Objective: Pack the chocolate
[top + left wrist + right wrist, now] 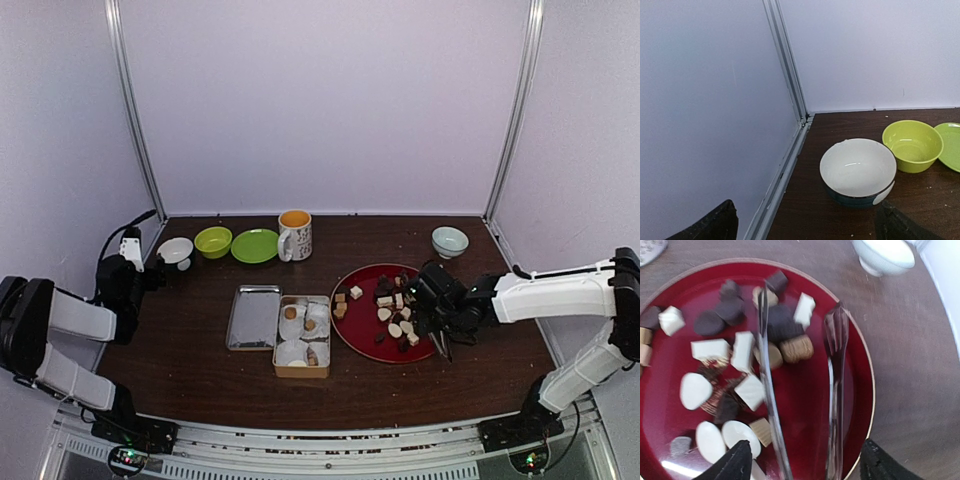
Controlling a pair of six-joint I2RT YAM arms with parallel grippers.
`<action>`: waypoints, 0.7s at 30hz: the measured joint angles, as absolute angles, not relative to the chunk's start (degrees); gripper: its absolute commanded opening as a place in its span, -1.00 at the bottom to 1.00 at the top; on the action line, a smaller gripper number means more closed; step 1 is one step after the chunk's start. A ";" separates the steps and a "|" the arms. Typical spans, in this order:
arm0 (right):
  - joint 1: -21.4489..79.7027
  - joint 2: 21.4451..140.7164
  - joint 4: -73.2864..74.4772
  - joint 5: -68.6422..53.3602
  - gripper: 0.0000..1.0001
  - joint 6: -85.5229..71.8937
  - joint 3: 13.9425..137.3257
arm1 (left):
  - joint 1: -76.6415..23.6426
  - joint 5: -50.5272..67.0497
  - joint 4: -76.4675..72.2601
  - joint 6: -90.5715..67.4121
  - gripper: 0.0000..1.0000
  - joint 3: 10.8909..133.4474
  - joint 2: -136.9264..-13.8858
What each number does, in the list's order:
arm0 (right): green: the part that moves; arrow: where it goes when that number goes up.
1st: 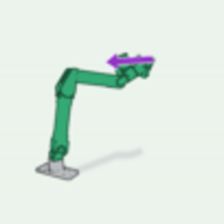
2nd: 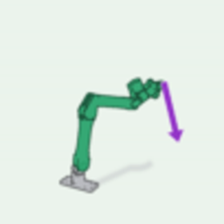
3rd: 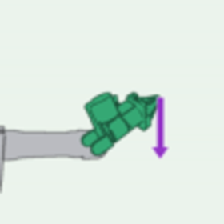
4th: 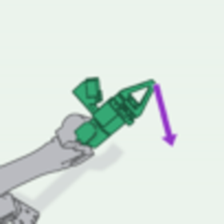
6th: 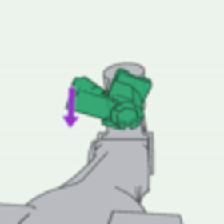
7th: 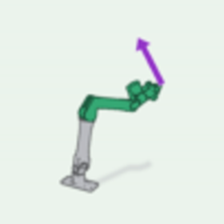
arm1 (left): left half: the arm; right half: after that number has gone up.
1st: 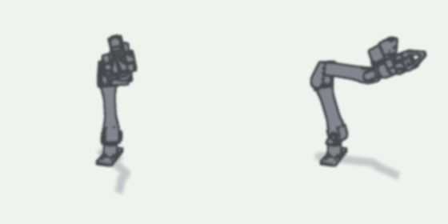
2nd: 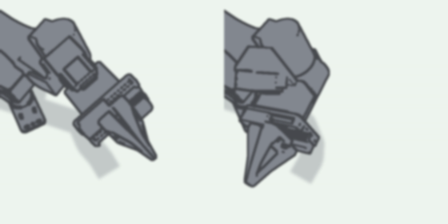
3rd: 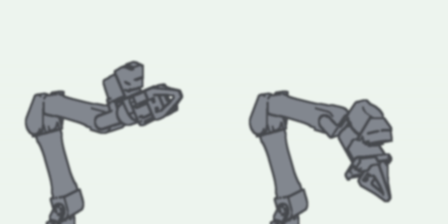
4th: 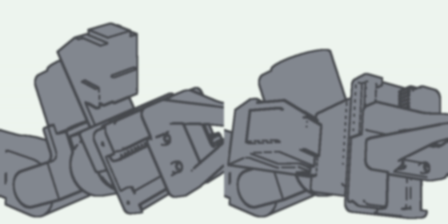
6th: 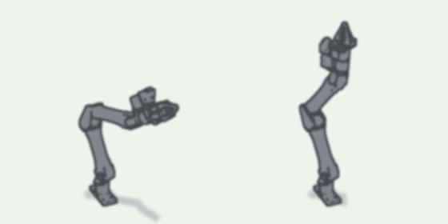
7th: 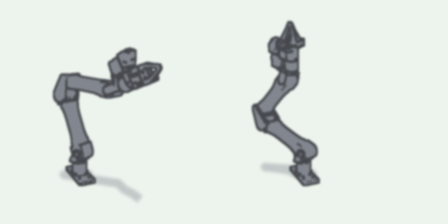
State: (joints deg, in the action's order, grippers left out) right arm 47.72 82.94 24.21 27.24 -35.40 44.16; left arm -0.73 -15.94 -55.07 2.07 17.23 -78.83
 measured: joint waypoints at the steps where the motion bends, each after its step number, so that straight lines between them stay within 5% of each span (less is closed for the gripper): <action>1: 47.46 81.65 24.29 27.18 0.61 -34.37 44.66 | -0.73 -16.60 -53.21 1.54 0.96 17.37 -77.08; 12: 42.96 73.76 21.65 20.23 0.68 -25.06 48.82 | -0.80 -17.93 -17.74 -15.53 0.95 28.77 -55.02; 21: 37.41 70.87 16.08 13.91 0.67 -20.86 48.71 | -1.23 2.66 3.51 -25.10 0.75 26.87 -52.82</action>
State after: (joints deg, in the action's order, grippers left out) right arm 37.41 70.87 16.08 13.91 -20.86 48.71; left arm -1.23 2.66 3.51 -25.10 26.87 -52.82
